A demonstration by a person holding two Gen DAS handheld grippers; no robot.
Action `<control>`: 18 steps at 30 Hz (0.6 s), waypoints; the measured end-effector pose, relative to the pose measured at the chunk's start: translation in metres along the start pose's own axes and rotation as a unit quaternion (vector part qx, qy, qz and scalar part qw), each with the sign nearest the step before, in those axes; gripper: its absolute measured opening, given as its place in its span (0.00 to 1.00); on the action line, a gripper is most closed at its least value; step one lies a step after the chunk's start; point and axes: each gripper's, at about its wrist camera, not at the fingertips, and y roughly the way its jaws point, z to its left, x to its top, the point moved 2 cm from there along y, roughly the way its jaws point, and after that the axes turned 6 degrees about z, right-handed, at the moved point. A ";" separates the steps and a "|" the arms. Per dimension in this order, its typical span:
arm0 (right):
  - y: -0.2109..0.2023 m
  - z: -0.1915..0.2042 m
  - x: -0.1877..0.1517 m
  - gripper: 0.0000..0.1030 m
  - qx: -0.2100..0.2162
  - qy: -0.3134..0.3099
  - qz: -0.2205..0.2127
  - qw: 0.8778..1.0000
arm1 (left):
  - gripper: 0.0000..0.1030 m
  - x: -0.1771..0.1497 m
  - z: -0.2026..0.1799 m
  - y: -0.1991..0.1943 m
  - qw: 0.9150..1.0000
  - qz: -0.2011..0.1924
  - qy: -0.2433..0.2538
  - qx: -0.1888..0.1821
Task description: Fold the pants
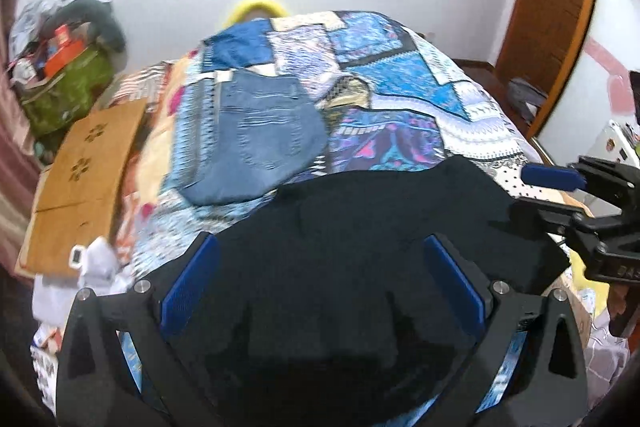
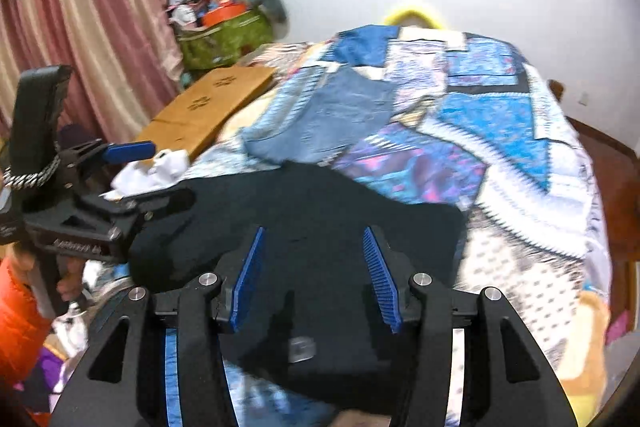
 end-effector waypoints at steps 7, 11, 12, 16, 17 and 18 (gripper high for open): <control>0.041 -0.036 -0.002 0.46 -0.010 0.016 0.055 0.998 | 1.00 0.016 -0.019 0.055 0.999 0.052 0.016 -0.004; 0.070 -0.047 -0.022 0.46 0.010 0.030 0.106 0.994 | 0.98 0.005 -0.022 0.086 0.994 0.101 0.032 0.008; 0.073 -0.048 -0.029 0.46 0.015 0.030 0.114 0.993 | 0.97 -0.001 -0.023 0.092 0.992 0.116 0.039 0.011; 0.062 -0.045 -0.044 0.46 0.013 0.015 0.101 0.995 | 0.97 -0.015 -0.020 0.093 0.992 0.118 0.035 -0.003; 0.060 -0.045 -0.046 0.46 0.013 0.017 0.101 0.995 | 0.97 -0.018 -0.018 0.091 0.992 0.118 0.031 -0.006; 0.057 -0.045 -0.049 0.46 0.013 0.017 0.100 0.995 | 0.97 -0.020 -0.017 0.089 0.993 0.118 0.029 -0.006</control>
